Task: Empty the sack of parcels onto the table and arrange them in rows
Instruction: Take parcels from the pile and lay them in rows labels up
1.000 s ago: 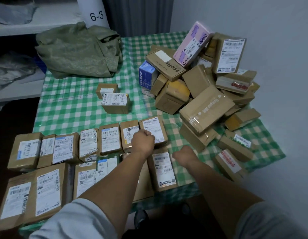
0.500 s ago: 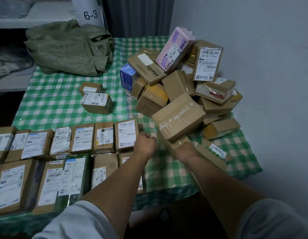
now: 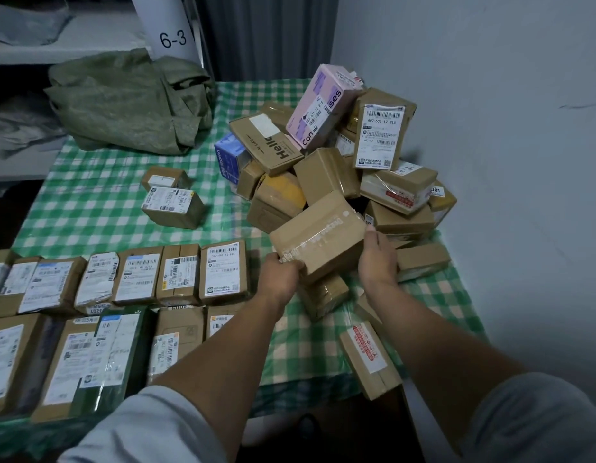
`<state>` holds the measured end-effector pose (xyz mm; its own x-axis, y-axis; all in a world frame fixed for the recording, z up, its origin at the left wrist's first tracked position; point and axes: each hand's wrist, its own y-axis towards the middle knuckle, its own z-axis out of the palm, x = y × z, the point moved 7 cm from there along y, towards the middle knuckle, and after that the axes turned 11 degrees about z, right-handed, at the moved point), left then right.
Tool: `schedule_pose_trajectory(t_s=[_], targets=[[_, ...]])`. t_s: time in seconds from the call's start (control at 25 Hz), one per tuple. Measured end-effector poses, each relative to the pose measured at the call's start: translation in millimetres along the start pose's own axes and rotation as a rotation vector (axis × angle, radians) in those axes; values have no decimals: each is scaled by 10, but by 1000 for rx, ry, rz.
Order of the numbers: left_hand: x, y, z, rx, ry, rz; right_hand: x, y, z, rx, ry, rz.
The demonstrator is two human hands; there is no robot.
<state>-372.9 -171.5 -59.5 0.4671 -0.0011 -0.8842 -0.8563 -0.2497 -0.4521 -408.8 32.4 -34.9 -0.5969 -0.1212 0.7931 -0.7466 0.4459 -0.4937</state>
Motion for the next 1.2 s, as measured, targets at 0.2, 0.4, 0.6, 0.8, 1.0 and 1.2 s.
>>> schedule_pose_trajectory(t_s=[0.2,0.4,0.6,0.8,1.0,1.2], targets=[[-169,22,-140,-65,-132,31,143,-79,60,10,8,-21],[-290,148,-397,-77,-314,56,454,-259,200,45,29,-119],[-677,36,-698,2,-331,146,661,-516,421,118,27,-144],[-563,105,-1073,-6,-237,66,771,-742,559,173,48,-157],[-391,-17,-1256,70,-183,-32,880,-866,738,221,49,-186],[-467,-129,-1359,169,-217,-19,836,-877,746,159,29,-176]])
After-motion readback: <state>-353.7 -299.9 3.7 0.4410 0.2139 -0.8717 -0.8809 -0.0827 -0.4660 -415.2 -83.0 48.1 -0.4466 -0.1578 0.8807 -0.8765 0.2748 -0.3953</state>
